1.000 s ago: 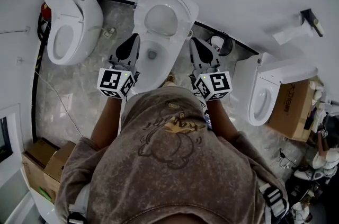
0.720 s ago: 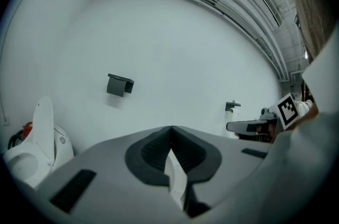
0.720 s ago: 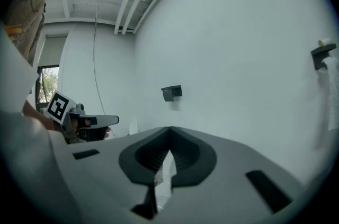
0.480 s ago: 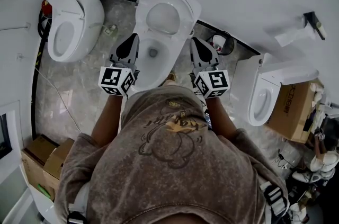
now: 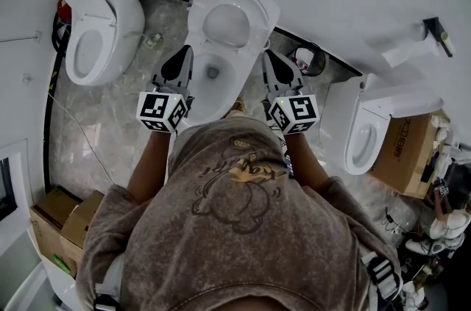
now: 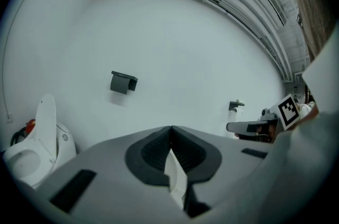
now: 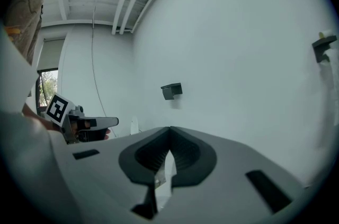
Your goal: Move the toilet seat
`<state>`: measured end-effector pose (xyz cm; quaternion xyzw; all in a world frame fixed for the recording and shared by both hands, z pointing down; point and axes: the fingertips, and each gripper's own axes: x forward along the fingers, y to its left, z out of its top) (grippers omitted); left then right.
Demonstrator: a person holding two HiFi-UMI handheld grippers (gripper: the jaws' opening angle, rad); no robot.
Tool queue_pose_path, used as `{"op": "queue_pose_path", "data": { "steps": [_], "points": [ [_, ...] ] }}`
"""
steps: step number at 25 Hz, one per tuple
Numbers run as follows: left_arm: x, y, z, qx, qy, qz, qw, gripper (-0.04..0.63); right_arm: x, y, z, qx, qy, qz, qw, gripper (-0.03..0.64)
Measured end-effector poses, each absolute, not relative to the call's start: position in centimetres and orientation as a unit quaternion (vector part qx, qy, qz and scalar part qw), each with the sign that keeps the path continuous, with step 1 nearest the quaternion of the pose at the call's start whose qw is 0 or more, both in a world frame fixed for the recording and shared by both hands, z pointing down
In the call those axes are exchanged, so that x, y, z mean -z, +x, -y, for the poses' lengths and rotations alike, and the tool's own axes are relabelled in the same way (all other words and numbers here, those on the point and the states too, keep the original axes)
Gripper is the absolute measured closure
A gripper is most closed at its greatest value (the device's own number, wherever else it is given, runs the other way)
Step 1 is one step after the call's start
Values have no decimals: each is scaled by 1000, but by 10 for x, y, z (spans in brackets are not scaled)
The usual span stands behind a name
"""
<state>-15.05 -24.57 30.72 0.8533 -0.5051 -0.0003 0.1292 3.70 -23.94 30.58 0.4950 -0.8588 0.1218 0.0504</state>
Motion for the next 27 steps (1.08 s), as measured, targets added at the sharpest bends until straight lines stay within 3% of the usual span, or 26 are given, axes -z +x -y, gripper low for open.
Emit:
{"op": "queue_pose_path", "data": {
  "steps": [27],
  "points": [
    [-309, -156, 251, 6, 838, 527, 142, 586, -306, 43, 264, -119, 459, 878, 66, 620]
  ]
}}
